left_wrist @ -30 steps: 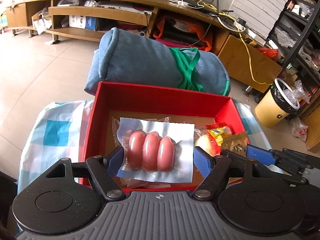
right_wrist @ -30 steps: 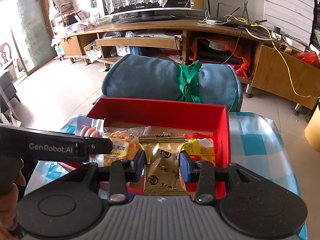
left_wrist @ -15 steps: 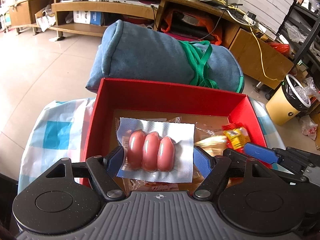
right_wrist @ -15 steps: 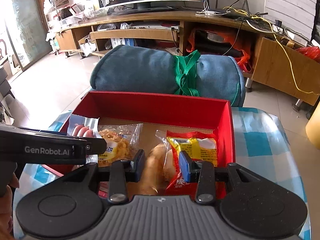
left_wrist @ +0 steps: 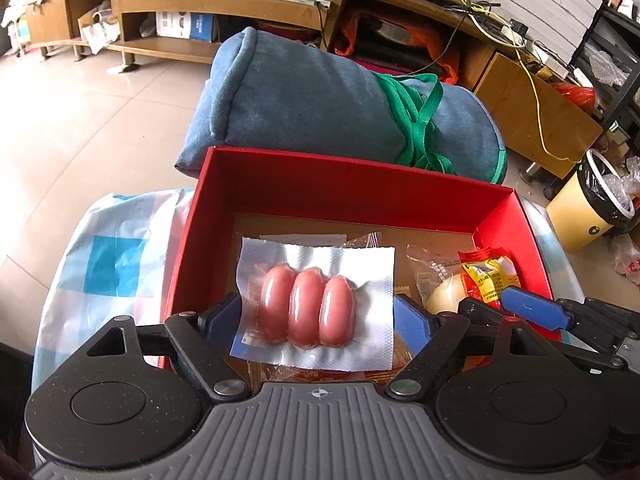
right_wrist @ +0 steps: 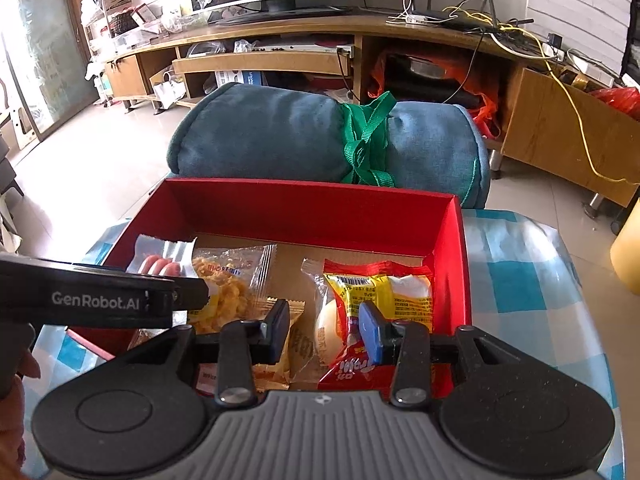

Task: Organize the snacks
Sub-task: 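Lower the sausage pack and gold sachet into the box with both grippers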

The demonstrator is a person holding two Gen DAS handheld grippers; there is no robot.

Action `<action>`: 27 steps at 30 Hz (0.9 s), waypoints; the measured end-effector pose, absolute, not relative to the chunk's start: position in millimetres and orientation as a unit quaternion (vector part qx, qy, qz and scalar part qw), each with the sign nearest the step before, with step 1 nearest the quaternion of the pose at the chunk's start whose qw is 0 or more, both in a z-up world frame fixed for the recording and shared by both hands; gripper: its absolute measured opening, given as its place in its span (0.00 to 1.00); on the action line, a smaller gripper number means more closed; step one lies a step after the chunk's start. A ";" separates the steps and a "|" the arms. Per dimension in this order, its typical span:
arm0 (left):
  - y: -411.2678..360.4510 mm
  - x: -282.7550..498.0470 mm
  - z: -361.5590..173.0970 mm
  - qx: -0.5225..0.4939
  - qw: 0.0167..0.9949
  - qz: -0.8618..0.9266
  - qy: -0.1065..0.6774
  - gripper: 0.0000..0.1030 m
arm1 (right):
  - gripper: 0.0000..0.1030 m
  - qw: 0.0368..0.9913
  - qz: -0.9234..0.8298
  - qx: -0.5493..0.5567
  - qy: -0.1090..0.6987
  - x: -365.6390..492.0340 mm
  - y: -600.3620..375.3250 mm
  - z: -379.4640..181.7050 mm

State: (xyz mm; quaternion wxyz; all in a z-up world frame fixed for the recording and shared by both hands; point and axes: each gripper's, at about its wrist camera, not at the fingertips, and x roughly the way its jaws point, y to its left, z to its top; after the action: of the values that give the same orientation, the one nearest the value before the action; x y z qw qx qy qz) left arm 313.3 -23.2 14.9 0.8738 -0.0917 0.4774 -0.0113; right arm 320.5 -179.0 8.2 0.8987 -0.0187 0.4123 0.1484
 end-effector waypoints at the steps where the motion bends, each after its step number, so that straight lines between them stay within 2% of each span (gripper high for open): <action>1: -23.3 313.7 14.9 -0.093 0.874 -0.011 0.477 0.83 | 0.34 0.899 0.147 -0.018 0.412 320.9 -179.3 8.0; 10: -26.2 317.3 14.1 -0.097 0.872 -0.013 0.479 0.85 | 0.34 0.899 0.142 0.029 0.413 329.9 -192.7 11.2; 27: -34.0 317.3 21.1 -0.076 0.880 -0.006 0.469 0.90 | 0.36 0.902 0.130 0.037 0.411 328.8 -197.2 15.3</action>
State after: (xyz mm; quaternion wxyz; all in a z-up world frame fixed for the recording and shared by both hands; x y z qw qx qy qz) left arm 317.3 -34.0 21.1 0.8799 -0.0762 0.4691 -0.0062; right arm 328.8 -197.2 15.3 0.9018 0.0365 0.4106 0.1300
